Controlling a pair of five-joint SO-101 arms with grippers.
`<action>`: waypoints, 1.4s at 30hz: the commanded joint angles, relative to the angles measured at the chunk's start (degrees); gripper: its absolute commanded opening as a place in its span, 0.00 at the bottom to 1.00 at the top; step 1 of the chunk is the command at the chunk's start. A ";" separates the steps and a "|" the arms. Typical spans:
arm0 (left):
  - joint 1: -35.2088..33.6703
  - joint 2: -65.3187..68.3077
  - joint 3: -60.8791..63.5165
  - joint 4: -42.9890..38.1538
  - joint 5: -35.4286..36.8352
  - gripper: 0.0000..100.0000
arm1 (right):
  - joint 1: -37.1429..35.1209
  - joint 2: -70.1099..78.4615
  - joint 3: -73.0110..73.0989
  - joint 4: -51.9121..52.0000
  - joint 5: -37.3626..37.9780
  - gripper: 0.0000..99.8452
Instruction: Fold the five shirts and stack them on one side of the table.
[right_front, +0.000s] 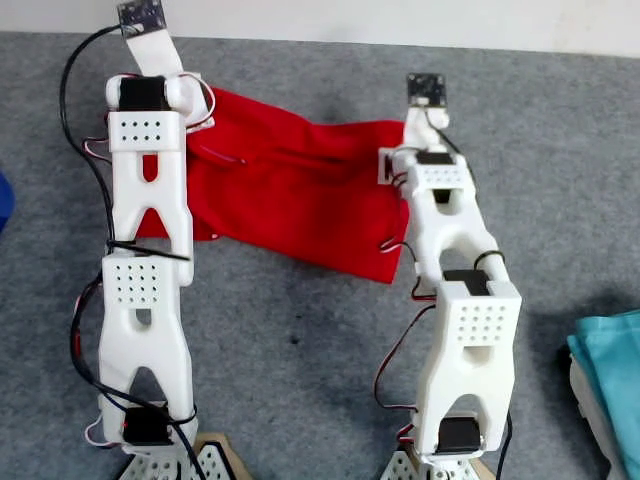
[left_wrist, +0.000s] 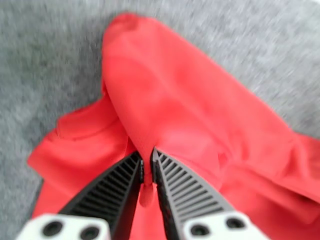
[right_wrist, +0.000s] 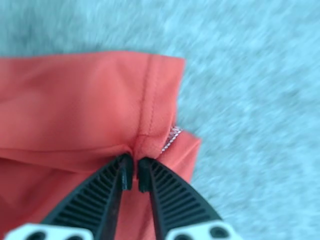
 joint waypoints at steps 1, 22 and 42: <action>-0.92 -1.36 -13.85 1.14 -0.09 0.01 | 2.86 -1.36 -12.00 7.08 0.62 0.01; -8.31 -43.03 -14.46 2.11 -0.09 0.01 | 3.21 -17.54 -82.86 57.89 7.82 0.01; -11.65 -75.47 -14.11 12.22 -0.26 0.01 | -6.99 -77.85 -19.91 63.69 9.67 0.01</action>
